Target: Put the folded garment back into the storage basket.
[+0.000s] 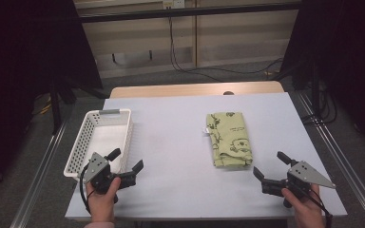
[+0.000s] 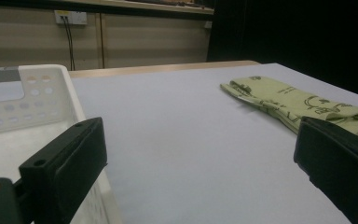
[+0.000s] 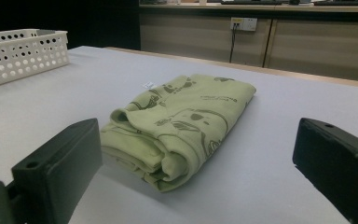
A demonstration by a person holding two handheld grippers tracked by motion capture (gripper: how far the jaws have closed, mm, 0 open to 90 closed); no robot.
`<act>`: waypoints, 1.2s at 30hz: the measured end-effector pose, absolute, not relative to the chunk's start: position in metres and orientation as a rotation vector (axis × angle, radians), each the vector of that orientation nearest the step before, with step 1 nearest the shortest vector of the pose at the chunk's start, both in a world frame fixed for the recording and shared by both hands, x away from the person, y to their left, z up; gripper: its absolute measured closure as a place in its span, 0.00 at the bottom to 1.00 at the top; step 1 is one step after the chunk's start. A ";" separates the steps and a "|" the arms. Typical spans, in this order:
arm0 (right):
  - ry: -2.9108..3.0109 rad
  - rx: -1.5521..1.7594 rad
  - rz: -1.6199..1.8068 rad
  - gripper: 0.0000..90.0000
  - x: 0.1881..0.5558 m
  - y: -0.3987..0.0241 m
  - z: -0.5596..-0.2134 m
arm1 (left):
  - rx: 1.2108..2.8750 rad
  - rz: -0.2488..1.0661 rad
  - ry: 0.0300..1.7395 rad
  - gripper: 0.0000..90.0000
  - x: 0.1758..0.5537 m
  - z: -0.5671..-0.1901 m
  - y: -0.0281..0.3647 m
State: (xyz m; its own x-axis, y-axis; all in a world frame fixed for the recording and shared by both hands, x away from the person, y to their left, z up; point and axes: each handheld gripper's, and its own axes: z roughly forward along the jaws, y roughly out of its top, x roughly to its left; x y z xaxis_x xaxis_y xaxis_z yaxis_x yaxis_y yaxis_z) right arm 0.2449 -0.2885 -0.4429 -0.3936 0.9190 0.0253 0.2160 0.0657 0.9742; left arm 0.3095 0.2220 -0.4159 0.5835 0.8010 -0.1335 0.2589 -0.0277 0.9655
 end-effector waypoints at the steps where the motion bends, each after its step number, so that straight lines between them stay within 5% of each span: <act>1: 1.689 1.144 1.372 0.01 0.245 -0.289 -0.443 | 1.579 0.544 0.920 0.03 0.310 -0.416 0.221; 36: 1.703 1.090 1.375 0.01 0.242 -0.290 -0.439 | 1.677 0.441 0.838 0.03 0.343 -0.400 0.148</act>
State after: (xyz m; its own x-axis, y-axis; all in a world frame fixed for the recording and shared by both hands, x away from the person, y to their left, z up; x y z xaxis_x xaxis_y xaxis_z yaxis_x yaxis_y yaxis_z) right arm 0.2421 -0.2898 -0.4392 -0.4158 0.9095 -0.0036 0.1879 0.0898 0.9781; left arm 0.3430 0.1484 -0.3996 0.6741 0.7254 -0.1391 0.2955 -0.0923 0.9509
